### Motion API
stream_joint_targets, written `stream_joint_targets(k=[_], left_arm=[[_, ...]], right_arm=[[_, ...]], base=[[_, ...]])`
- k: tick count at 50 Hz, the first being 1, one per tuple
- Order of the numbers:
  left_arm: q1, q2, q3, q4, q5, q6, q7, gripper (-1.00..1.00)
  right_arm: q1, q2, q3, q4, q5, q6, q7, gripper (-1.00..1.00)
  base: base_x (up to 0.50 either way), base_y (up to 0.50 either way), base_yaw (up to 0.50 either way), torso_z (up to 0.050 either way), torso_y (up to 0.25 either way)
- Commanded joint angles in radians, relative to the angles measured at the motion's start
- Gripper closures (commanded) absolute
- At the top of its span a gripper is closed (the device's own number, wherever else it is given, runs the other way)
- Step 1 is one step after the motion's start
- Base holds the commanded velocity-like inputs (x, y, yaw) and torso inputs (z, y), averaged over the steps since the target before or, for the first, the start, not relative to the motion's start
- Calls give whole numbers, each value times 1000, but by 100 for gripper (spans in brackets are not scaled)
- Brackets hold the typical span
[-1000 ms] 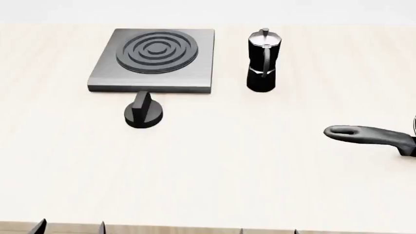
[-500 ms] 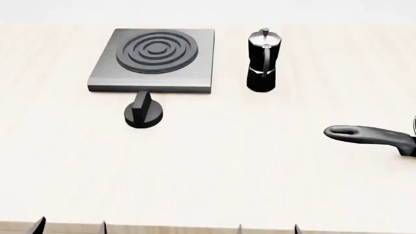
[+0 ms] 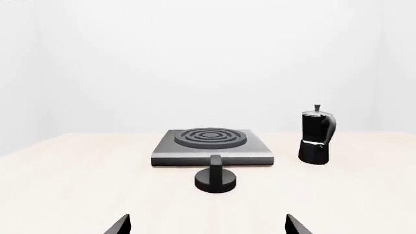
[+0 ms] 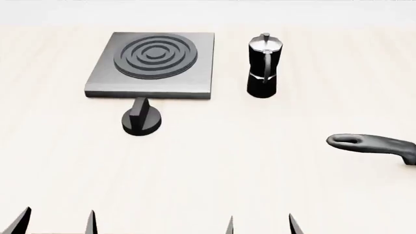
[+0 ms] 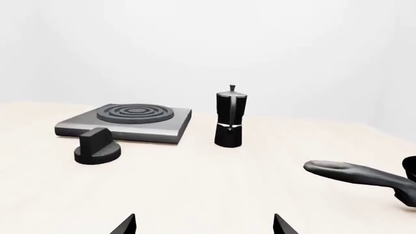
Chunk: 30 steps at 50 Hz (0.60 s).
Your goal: Put the moka pot on the stove.
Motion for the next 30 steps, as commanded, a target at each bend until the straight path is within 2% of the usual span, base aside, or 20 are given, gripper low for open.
stream_joint_targets(k=[1,30], left_arm=[[8,-14,12,26,-9,-1,-13,-100],[26,-38,37,51,-35,8,-34,-100]], right_arm=[[-5,8,-14,-31,-4,6,9,-100],[10,19,-31,-19,18,4,16,-100]], base=[[258,0,0,0,0],[285,0,0,0,0]])
